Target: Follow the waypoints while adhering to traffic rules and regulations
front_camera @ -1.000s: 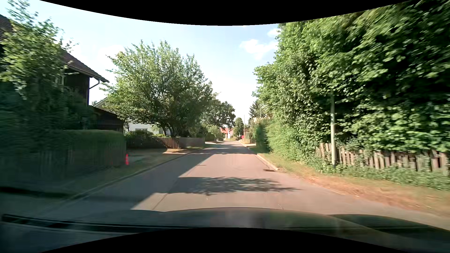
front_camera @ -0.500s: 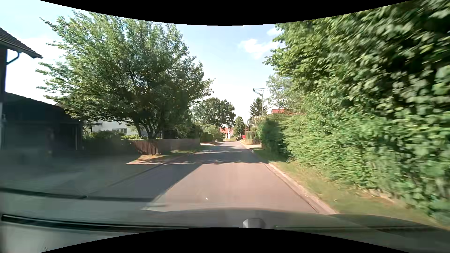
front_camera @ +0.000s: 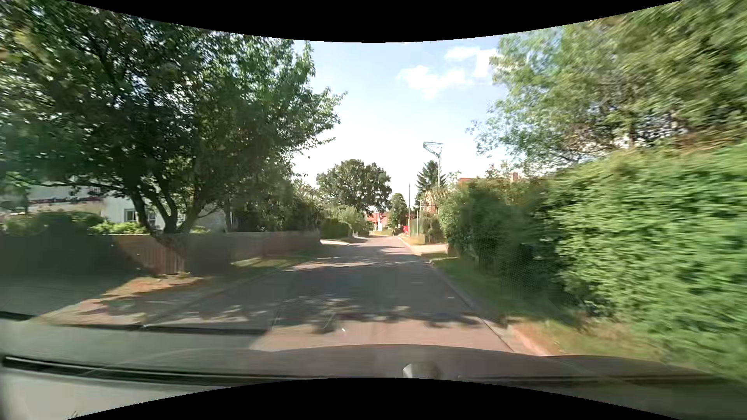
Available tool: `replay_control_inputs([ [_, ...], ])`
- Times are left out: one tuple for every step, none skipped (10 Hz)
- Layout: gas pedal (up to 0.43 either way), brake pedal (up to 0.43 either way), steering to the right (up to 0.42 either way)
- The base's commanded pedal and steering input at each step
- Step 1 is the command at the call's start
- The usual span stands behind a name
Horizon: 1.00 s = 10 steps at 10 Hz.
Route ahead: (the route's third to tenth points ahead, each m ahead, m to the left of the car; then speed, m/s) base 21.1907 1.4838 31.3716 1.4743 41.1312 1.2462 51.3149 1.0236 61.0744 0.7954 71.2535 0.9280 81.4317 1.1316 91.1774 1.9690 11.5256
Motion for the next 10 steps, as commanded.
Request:
replay_control_inputs([
  [0.008, 0.006, -0.006],
  [0.008, 0.006, -0.006],
  [0.008, 0.006, -0.008],
  [0.008, 0.006, -0.009],
  [0.008, 0.006, -0.005],
  [0.008, 0.006, -0.004],
  [0.008, 0.006, -0.003],
  [0.008, 0.006, -0.001],
  [0.008, 0.006, -0.001],
  [0.008, 0.006, -0.001],
])
